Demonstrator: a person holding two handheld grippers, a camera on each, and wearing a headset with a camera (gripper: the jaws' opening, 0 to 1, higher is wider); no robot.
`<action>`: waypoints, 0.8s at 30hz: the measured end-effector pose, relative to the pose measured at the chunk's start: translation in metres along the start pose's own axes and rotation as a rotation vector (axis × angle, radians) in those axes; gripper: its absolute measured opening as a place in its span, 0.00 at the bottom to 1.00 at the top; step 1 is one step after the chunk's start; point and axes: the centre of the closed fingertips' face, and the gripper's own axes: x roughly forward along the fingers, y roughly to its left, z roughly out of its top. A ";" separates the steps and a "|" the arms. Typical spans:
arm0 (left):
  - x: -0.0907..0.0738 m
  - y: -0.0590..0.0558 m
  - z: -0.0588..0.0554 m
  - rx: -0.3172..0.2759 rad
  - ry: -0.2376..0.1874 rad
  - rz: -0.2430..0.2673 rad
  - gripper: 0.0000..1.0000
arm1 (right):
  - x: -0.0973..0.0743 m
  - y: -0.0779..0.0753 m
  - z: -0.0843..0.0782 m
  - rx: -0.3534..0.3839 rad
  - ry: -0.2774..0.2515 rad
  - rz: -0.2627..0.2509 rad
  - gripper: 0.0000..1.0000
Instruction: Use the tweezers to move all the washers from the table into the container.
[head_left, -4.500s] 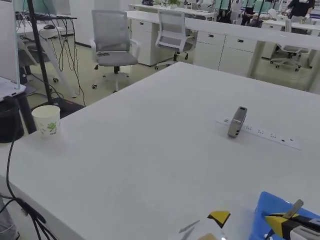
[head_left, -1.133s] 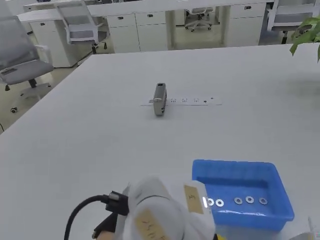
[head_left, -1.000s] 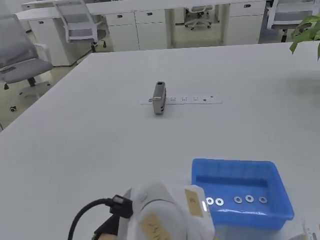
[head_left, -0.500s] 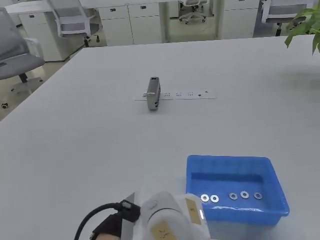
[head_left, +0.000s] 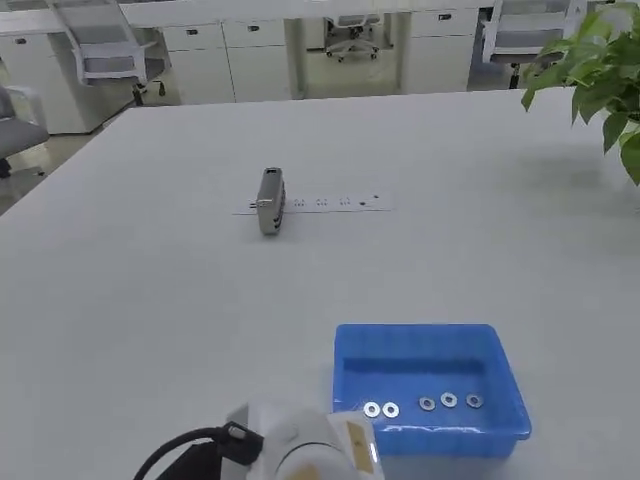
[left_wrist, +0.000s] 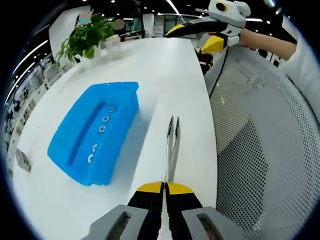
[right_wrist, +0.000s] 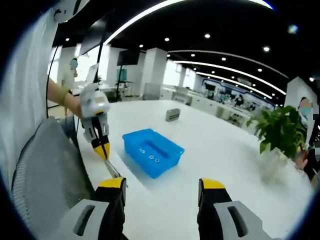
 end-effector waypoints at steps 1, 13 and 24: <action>0.000 0.000 0.000 0.002 0.004 0.000 0.00 | -0.002 -0.006 0.001 0.012 -0.015 -0.022 0.63; 0.001 0.000 -0.001 -0.009 0.026 0.007 0.00 | -0.010 -0.042 0.009 0.005 -0.089 -0.236 0.82; 0.000 -0.002 -0.001 -0.123 -0.028 0.033 0.00 | -0.040 -0.074 0.030 0.081 -0.247 -0.402 0.91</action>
